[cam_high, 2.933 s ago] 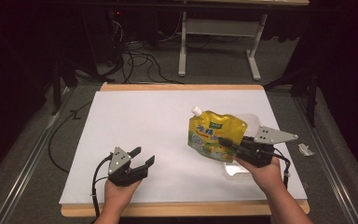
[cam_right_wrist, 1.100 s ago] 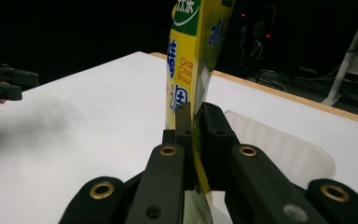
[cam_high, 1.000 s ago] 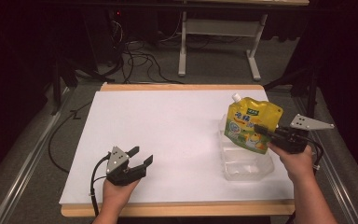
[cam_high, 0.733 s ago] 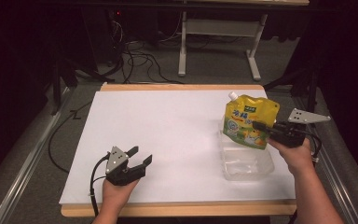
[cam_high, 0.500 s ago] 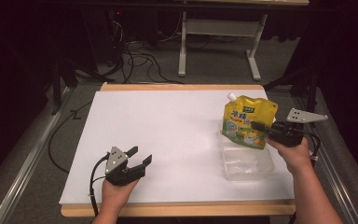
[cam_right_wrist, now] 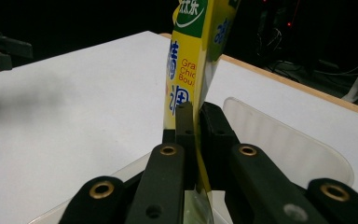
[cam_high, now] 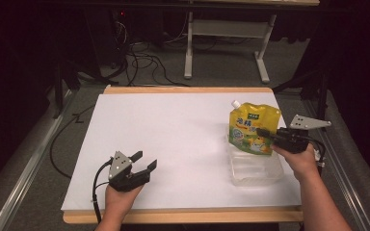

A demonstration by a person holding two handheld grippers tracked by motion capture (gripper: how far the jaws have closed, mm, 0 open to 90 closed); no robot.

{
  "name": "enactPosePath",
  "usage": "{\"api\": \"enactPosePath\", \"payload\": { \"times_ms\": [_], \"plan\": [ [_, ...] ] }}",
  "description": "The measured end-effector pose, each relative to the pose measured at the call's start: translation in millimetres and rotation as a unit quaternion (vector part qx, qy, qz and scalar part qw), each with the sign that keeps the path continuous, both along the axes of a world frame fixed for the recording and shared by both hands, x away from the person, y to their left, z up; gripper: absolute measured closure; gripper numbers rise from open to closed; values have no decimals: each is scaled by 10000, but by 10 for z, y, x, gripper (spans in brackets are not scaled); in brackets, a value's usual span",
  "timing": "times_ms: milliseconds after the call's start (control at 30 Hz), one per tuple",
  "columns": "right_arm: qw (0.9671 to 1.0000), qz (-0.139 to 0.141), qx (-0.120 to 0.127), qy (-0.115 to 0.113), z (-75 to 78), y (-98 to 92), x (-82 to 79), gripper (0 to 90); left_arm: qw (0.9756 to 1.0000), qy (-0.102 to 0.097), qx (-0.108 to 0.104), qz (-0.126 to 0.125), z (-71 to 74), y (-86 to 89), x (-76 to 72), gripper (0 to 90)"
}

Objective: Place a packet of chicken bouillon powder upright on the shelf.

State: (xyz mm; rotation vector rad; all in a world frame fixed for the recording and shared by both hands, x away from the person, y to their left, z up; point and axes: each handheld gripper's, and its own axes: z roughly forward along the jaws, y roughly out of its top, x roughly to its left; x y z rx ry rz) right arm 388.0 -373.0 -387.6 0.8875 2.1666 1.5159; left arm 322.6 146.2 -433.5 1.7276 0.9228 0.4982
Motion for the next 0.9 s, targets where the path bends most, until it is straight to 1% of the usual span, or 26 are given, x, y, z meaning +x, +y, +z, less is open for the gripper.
{"api": "enactPosePath", "payload": {
  "times_ms": [100, 133, 200, 267, 333, 467, 567, 633, 700, 800, 900],
  "plan": [
    [10000, -7, 1, -6, -17, -2, -6, 878, 10000, 5, 0, -2, -1, -1, 2, 367],
    [10000, -57, -49, -27, -25, 16, -19, 876, 10000, 7, 5, -3, -2, -2, 2, 368],
    [10000, -53, -69, -32, -36, 25, -26, 875, 10000, 4, -3, -3, -1, -2, 0, 367],
    [9999, -116, -101, -13, -51, 28, -40, 874, 10000, 0, -4, -1, 1, -1, -2, 368],
    [9998, -132, -104, -66, -62, 20, -48, 873, 10000, -1, -5, 0, 1, 0, -2, 368],
    [9998, -190, -103, -47, -76, 17, -80, 871, 10000, 3, -5, -15, 2, 0, -3, 368],
    [9997, -196, -148, -85, -80, 12, -88, 867, 10000, -1, -7, -18, 3, 0, -4, 368],
    [9996, -235, -127, -91, -89, 16, -98, 865, 10000, 1, -9, -16, 4, 1, -4, 368],
    [9995, -266, -142, -48, -91, 14, -107, 864, 10000, 2, -10, -21, 4, 0, -5, 368],
    [9994, -284, -209, -60, -90, 11, -116, 857, 10000, 3, -9, -24, 3, -3, -5, 368],
    [9989, -342, -307, -23, -96, 7, -131, 834, 10000, 4, -13, -29, 2, -5, -5, 368]
  ]
}}
